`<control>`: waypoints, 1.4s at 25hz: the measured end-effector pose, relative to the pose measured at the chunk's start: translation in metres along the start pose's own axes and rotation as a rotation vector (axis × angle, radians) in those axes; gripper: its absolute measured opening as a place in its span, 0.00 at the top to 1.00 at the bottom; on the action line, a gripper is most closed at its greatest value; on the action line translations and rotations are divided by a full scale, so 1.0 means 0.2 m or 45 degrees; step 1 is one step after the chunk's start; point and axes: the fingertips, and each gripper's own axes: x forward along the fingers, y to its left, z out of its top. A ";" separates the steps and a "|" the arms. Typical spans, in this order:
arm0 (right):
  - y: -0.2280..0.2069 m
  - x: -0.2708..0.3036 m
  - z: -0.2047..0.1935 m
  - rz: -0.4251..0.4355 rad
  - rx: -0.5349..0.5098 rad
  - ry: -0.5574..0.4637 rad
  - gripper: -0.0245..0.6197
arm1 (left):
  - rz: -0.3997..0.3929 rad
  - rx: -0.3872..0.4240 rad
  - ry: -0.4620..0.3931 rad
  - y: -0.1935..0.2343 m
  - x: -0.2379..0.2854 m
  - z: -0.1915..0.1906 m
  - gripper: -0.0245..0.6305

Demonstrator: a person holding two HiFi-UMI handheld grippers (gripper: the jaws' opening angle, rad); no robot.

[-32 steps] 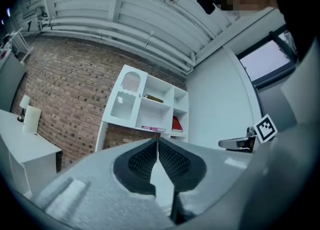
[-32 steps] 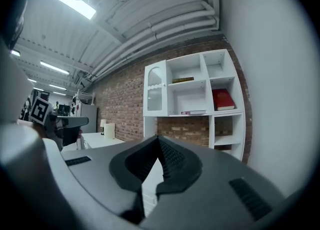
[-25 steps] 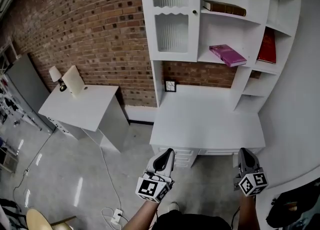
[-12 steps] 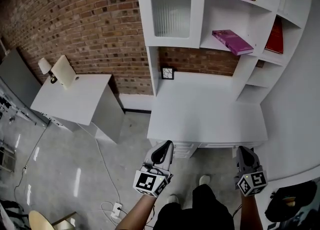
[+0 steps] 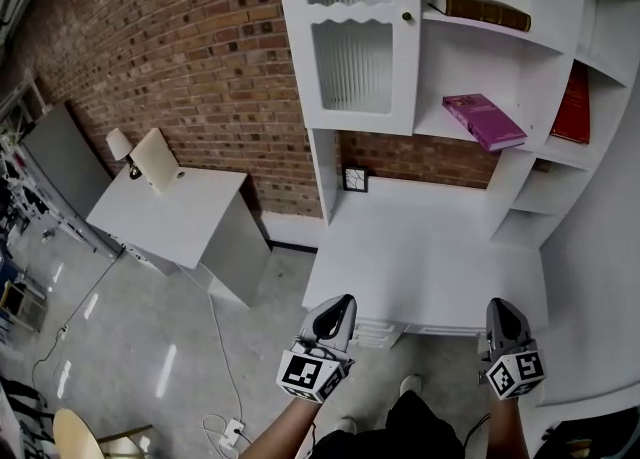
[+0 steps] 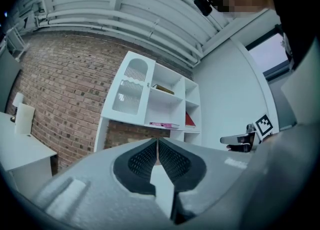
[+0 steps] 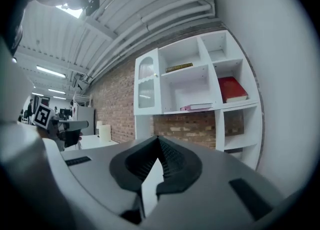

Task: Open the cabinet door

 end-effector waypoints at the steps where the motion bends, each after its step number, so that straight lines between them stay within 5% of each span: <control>1: -0.04 0.04 0.01 -0.011 -0.007 -0.001 0.97 | -0.004 0.013 -0.007 -0.01 0.05 0.02 0.93; 16: -0.43 0.48 0.14 -0.014 -0.039 0.070 0.97 | 0.101 0.073 -0.012 -0.06 0.67 0.14 0.93; 25: -0.61 0.70 0.27 0.001 0.034 -0.004 0.97 | 0.097 0.095 0.056 -0.12 0.98 0.16 0.93; 35: -0.53 0.94 0.39 0.180 0.114 -0.042 0.97 | 0.113 0.061 0.070 -0.02 1.31 0.41 0.93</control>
